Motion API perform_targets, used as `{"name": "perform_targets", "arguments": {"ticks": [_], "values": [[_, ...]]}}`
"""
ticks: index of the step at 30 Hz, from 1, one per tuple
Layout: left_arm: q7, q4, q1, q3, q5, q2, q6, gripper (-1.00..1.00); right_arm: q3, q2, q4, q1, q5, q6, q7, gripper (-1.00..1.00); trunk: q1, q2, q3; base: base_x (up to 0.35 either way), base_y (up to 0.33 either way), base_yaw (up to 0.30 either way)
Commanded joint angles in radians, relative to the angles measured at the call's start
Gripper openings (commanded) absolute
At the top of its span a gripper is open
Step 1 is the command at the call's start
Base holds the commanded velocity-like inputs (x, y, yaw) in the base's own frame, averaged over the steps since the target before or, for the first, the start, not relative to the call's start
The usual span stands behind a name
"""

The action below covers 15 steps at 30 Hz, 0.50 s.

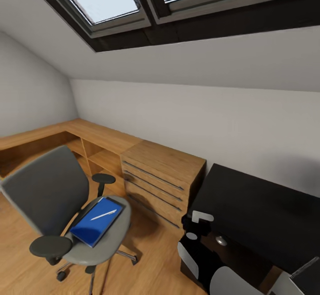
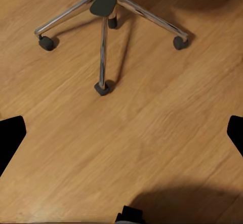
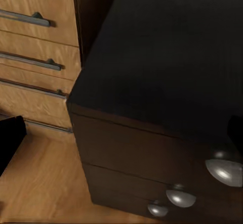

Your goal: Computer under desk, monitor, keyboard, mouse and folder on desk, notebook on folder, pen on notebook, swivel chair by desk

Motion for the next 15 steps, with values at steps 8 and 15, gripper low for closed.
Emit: {"name": "perform_targets", "arguments": {"ticks": [8,15], "values": [[0.007,-0.001,0.0,-0.006,0.011,0.001,-0.006,1.0,0.008,0.0,0.003,-0.001,-0.01,-0.009,-0.004,1.0,0.0,-0.001,-0.004,0.0,0.0,0.278],[0.007,-0.001,0.0,-0.006,0.011,0.001,-0.006,1.0,0.01,0.0,0.003,-0.001,-0.01,-0.009,-0.004,1.0,0.0,-0.001,-0.007,0.0,0.0,0.279]]}}
